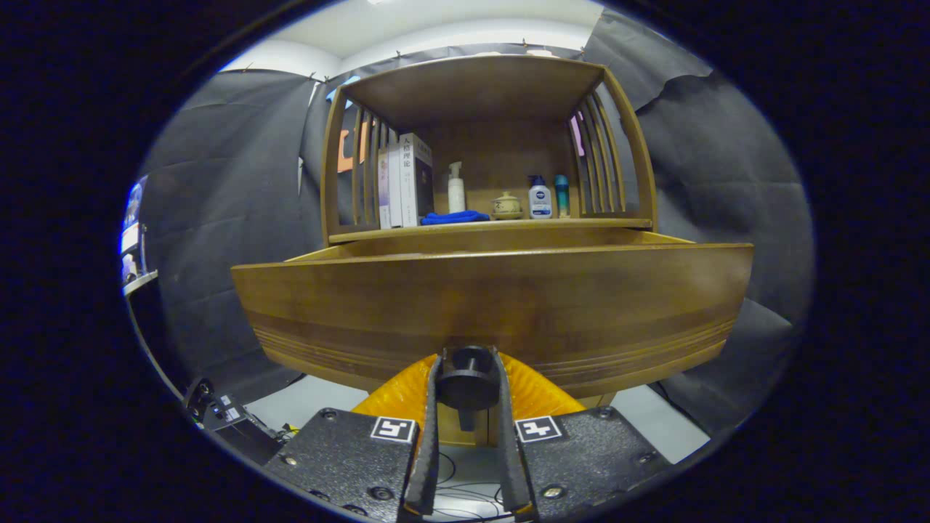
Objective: Pull open the drawer, take out the items inside it, and place them on the countertop above the cabinet.
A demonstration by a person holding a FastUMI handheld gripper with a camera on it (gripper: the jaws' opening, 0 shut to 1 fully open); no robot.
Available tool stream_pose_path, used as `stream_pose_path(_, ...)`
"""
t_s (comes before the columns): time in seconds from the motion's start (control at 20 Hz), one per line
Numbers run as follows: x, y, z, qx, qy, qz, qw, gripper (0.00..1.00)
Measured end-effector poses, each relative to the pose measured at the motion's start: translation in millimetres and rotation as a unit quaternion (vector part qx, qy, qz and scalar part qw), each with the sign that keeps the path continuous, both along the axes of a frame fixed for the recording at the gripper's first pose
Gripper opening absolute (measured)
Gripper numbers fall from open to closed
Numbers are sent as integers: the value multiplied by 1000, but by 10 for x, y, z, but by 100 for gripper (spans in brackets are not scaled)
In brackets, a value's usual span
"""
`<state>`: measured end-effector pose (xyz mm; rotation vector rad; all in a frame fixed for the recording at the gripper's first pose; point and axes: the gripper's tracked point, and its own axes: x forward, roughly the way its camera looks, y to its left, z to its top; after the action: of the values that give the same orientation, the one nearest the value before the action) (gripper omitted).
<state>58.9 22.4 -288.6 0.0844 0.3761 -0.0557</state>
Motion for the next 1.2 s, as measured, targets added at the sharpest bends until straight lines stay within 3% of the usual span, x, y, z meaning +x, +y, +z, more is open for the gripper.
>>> stream_pose_path(0.15,-75,-38,-46,18,34,-11,999,47)
stream_pose_path(0.35,-235,58,48,54,66,14,996,100)
stream_pose_path(0.6,-295,292,615,33,55,70,995,99)
stream_pose_path(0.8,-185,516,1065,53,41,117,991,99)
stream_pose_path(1.0,91,484,1283,38,42,123,991,99)
stream_pose_path(1.2,421,342,1401,32,45,101,993,99)
